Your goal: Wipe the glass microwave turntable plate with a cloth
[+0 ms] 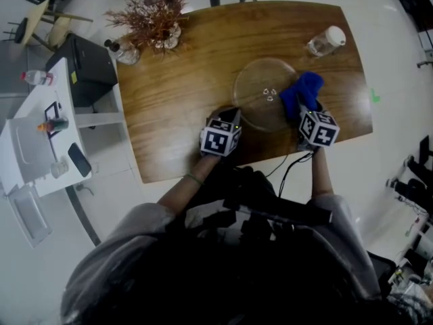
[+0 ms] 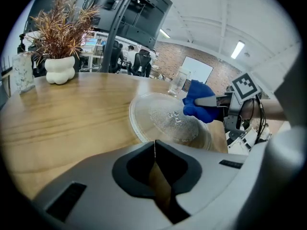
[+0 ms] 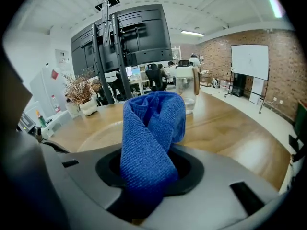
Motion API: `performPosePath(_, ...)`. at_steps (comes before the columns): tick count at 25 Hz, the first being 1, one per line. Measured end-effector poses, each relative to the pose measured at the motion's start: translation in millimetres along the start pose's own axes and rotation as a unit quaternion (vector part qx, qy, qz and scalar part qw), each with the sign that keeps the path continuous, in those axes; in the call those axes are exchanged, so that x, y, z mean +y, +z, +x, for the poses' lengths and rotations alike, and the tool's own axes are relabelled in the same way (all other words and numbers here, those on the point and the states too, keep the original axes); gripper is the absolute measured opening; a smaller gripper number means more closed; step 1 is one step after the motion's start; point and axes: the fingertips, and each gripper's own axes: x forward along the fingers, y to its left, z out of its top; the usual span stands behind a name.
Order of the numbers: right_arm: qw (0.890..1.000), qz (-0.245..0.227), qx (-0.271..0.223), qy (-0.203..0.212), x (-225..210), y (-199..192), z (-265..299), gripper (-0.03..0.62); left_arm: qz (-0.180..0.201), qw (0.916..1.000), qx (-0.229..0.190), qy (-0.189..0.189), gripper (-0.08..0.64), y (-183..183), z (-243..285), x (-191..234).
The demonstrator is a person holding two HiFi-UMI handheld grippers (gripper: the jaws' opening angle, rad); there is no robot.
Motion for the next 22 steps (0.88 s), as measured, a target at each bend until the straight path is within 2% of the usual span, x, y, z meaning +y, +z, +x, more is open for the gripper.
performPosePath(3, 1.000, 0.014, -0.002, -0.023, -14.5, -0.9, -5.7, 0.164, 0.000, 1.0000, 0.000, 0.000, 0.005, -1.2, -0.1, 0.3)
performPosePath(7, 0.999, 0.036, -0.010, -0.023, -5.5, -0.1, -5.5, 0.164, 0.001, 1.0000, 0.000, 0.001, 0.005, -0.9, -0.1, 0.1)
performPosePath(9, 0.999, 0.034, -0.016, -0.009, 15.6, 6.9, -10.5, 0.164, 0.000, 1.0000, 0.000, 0.000, 0.005, -0.9, -0.2, -0.6)
performPosePath(12, 0.999, 0.025, -0.022, 0.040, 63.0, 11.0, -17.4, 0.164, 0.001, 1.0000, -0.001, 0.000, 0.005, -0.3, 0.0, -0.6)
performPosePath(17, 0.992, -0.031, 0.007, 0.122, 145.0, -8.4, -15.7, 0.164, -0.001, 1.0000, 0.003, 0.002, 0.005, -2.1, -0.8, -0.1)
performPosePath(19, 0.988, -0.063, 0.025, 0.136, 165.7, -20.6, -12.4, 0.164, 0.001, 1.0000, 0.004, 0.003, 0.005, -2.5, -1.1, -0.8)
performPosePath(22, 0.985, -0.108, 0.029, 0.132, 176.0, -29.7, -8.7, 0.164, 0.001, 1.0000, 0.002, 0.002, 0.003, -2.9, -0.3, -0.6)
